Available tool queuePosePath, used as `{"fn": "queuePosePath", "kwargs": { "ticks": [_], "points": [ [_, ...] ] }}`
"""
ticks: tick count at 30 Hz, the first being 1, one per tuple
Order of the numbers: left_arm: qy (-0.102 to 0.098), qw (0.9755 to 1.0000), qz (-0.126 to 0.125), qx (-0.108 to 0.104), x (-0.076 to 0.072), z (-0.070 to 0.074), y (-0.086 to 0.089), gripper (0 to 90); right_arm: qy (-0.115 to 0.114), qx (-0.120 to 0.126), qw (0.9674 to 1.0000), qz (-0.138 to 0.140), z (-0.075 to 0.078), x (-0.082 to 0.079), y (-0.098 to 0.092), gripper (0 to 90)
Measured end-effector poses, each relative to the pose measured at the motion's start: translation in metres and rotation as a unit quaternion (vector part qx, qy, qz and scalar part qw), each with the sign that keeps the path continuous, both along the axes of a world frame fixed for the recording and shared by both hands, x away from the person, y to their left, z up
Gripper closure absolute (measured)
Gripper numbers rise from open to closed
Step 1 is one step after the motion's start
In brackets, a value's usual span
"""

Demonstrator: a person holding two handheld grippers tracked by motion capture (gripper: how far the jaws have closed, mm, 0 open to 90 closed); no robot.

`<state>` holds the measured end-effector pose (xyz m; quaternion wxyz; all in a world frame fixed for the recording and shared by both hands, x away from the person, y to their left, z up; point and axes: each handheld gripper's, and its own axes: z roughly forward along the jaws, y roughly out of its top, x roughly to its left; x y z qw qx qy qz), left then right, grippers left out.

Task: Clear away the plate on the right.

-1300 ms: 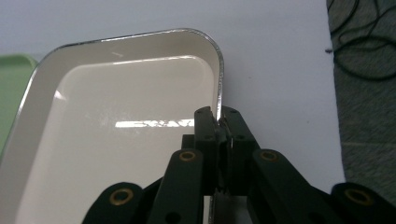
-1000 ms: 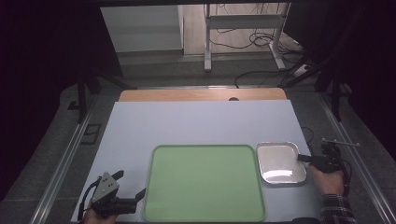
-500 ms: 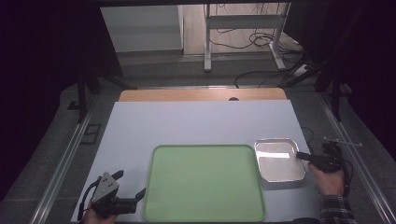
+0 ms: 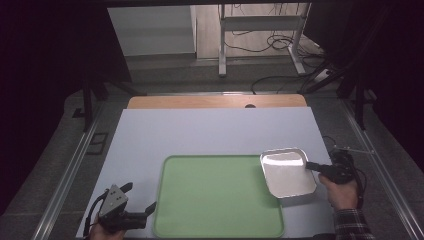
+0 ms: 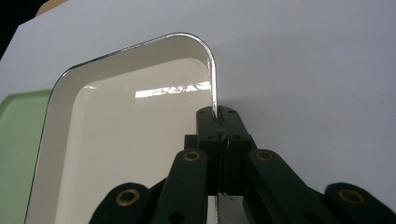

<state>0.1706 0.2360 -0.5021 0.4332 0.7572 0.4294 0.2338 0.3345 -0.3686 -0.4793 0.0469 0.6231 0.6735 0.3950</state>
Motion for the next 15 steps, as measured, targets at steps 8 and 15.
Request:
{"fn": "queuePosePath", "kwargs": {
  "ticks": [8,15],
  "points": [
    [0.000,1.0000,0.000,0.001,0.000,0.000,0.000,1.2,-0.002,0.005,0.9998,0.020,0.000,0.001,0.018,88.7],
    [-0.004,1.0000,-0.003,0.003,0.000,0.000,-0.001,1.1,0.001,0.008,0.9992,0.039,0.001,0.002,0.040,88.6]
  ]
}}
